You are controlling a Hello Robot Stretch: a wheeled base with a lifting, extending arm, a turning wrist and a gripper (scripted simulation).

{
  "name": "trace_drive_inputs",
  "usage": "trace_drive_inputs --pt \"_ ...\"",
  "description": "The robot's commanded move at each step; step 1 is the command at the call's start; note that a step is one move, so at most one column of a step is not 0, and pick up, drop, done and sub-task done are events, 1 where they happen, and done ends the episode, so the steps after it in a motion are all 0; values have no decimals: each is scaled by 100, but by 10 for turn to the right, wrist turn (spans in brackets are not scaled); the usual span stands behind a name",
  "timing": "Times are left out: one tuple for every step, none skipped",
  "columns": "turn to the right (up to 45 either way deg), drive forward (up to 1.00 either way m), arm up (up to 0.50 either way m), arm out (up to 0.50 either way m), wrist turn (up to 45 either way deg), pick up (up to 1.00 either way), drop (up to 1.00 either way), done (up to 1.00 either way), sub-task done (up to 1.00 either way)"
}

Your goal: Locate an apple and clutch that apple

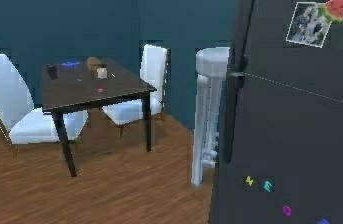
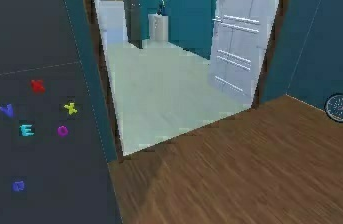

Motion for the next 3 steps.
trace_drive_inputs --pt "-360 0 0 0 0 0 0 0 0" --pt "0 100 0 0 0 0 0 0 0" --pt "-60 0 0 0 0 0 0 0 0"
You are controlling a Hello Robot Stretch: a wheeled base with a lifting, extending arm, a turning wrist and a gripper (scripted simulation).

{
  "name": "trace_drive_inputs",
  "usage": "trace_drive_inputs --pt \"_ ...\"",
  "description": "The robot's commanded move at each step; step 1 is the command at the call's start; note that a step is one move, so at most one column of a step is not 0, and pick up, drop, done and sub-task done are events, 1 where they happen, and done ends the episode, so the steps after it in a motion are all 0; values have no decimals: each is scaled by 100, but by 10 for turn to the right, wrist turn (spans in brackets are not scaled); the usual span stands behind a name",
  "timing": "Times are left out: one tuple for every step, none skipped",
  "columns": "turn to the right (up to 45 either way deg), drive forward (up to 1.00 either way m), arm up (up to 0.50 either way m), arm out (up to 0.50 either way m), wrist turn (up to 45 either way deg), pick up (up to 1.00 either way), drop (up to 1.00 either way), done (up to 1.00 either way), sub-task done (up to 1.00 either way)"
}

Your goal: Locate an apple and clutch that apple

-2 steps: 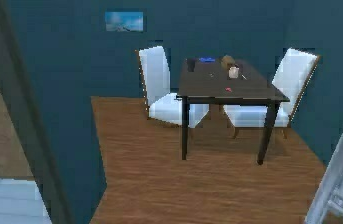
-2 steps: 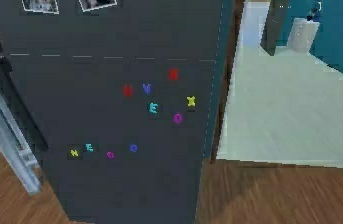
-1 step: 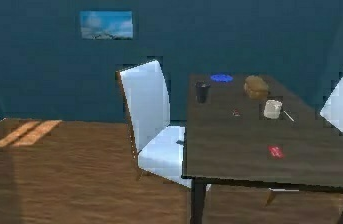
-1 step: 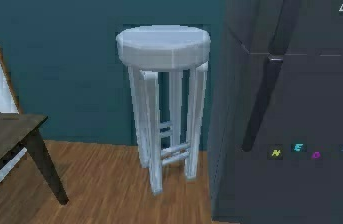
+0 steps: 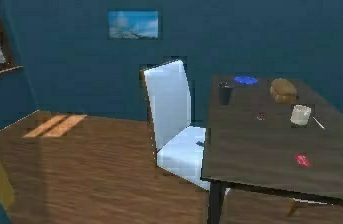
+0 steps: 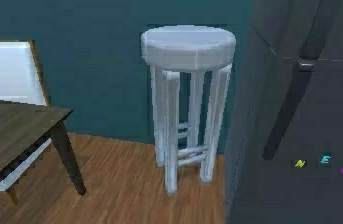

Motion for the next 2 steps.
trace_drive_inputs --pt "0 20 0 0 0 0 0 0 0" --pt "-210 0 0 0 0 0 0 0 0"
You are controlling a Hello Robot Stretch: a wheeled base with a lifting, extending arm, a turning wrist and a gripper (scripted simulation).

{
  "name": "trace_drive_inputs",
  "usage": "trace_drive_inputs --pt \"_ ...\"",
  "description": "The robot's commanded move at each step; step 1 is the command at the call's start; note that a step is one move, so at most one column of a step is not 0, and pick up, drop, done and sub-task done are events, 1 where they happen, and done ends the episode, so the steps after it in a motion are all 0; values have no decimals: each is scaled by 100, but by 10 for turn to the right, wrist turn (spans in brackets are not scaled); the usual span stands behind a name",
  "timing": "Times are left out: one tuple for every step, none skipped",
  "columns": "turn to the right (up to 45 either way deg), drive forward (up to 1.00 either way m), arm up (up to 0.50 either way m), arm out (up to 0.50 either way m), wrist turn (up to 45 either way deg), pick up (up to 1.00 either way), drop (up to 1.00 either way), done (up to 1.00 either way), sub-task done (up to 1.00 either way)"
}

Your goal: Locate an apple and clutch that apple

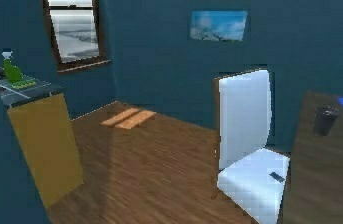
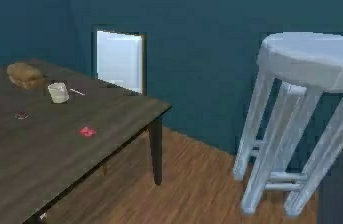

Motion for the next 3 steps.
trace_drive_inputs --pt "0 55 0 0 0 0 0 0 0" --pt "-270 0 0 0 0 0 0 0 0" --pt "0 100 0 0 0 0 0 0 0"
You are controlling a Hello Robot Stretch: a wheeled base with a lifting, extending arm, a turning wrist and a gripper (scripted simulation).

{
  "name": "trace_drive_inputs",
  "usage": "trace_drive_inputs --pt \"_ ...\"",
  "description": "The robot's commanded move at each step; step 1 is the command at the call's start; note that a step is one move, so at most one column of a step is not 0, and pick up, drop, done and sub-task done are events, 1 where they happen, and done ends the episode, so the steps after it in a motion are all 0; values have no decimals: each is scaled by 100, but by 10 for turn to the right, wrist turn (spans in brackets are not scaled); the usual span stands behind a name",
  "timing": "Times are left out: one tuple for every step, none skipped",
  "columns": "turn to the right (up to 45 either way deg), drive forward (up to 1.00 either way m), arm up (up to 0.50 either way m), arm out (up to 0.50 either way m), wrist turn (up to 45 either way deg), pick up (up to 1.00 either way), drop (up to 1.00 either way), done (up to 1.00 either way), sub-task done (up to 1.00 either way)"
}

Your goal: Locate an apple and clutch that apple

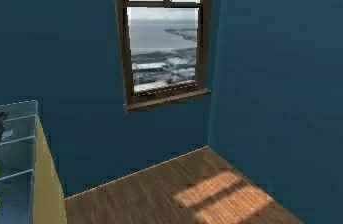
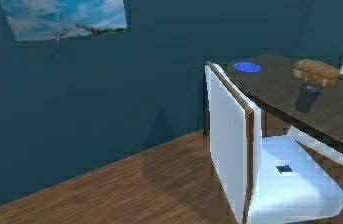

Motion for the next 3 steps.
trace_drive_inputs --pt "-60 0 0 0 0 0 0 0 0" --pt "0 25 0 0 0 0 0 0 0" --pt "-120 0 0 0 0 0 0 0 0"
